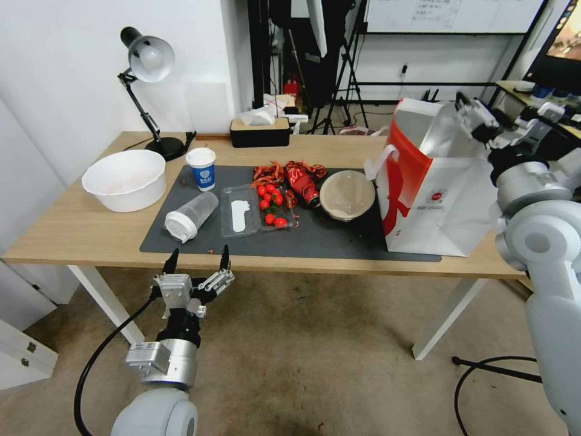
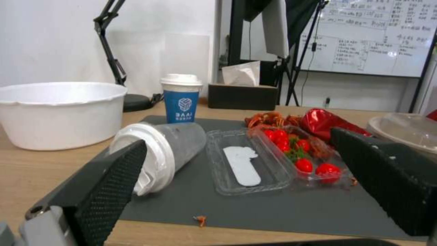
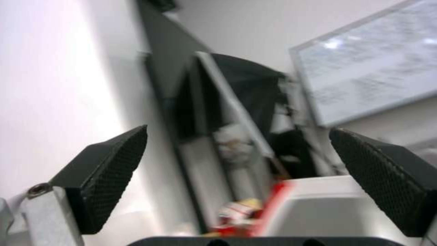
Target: Pick up the trash from the table and place it into the takeout bag.
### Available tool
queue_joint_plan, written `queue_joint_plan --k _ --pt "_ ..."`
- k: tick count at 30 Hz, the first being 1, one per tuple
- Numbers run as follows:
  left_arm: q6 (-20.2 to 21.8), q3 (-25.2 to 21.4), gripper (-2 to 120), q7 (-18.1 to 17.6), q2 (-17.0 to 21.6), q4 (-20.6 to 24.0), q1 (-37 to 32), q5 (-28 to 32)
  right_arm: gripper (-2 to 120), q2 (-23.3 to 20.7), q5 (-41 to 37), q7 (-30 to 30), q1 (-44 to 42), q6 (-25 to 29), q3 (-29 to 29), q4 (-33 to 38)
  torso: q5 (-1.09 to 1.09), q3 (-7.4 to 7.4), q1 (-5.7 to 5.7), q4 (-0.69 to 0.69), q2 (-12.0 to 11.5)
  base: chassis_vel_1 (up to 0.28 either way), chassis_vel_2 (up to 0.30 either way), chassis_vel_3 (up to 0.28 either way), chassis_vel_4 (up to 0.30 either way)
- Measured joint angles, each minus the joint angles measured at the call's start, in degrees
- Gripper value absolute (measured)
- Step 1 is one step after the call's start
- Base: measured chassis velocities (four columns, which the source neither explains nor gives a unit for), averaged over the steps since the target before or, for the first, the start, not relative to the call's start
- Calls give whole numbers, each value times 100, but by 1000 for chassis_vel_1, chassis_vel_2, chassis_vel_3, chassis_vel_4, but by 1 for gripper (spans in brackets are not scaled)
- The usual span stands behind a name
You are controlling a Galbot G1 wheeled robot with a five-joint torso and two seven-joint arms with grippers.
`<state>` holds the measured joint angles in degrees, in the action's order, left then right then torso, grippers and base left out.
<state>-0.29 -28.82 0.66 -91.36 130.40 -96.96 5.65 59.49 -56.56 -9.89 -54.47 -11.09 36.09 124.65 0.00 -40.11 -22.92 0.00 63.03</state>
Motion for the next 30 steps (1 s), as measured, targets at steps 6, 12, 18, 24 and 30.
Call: queue_joint_plan --k 6,12,18,24,30 --pt "2 1 100 0 33 -7 9 13 100 43 662 759 -941 311 -187 720 -1 1 0 0 0 0 0 0 0" --pt "1 -2 100 -1 84 -37 13 26 100 200 2007 898 -2073 599 -431 1055 0 1 0 -1 0 0 0 0 0" --pt "-16 -9 100 -4 131 -91 15 41 100 382 3213 740 -3095 1333 -606 863 1 1 1 0 0 0 0 0 0" --pt "-29 -13 100 -6 149 -124 27 48 100 591 4013 244 -3817 2037 -821 363 0 0 1 0 -1 0 0 0 0" --pt "-32 -13 100 -7 149 -138 34 48 100 702 4196 138 -4116 2317 -1010 110 0 1 1 0 -1 0 0 0 0"
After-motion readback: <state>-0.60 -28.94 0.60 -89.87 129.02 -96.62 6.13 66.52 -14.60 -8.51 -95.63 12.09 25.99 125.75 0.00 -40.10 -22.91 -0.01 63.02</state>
